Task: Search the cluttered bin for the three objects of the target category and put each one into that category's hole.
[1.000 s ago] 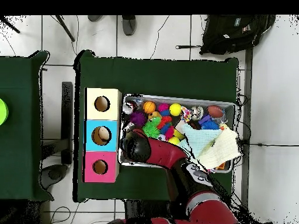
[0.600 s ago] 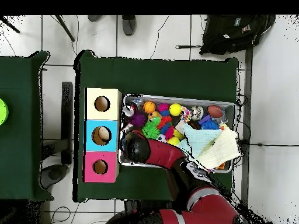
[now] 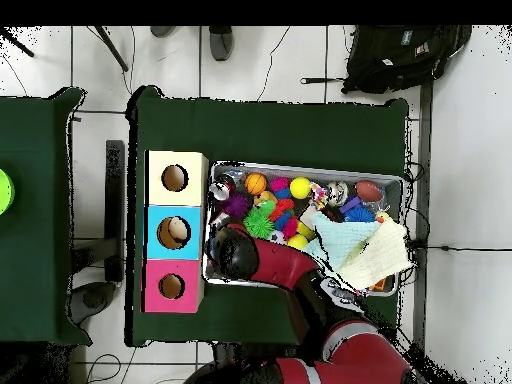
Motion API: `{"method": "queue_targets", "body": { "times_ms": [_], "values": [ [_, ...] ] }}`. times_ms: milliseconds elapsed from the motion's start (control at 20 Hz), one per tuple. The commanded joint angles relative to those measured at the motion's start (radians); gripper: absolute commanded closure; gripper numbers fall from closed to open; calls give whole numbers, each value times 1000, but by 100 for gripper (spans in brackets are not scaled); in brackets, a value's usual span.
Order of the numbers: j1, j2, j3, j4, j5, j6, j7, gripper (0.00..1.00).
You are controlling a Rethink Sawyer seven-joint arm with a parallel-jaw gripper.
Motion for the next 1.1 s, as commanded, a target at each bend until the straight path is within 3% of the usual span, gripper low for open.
{"method": "queue_targets", "body": {
  "times_ms": [50,400,650,850,1100],
  "values": [
    [1,45,78,-6,-30,28,79,100],
    [34,6,41,-16,-3,120,67,100],
    [93,-32,-29,-48,23,243,59,100],
    [138,-51,-90,-91,18,357,45,100],
    [149,-59,-109,-112,6,419,48,100]
  ]
}}
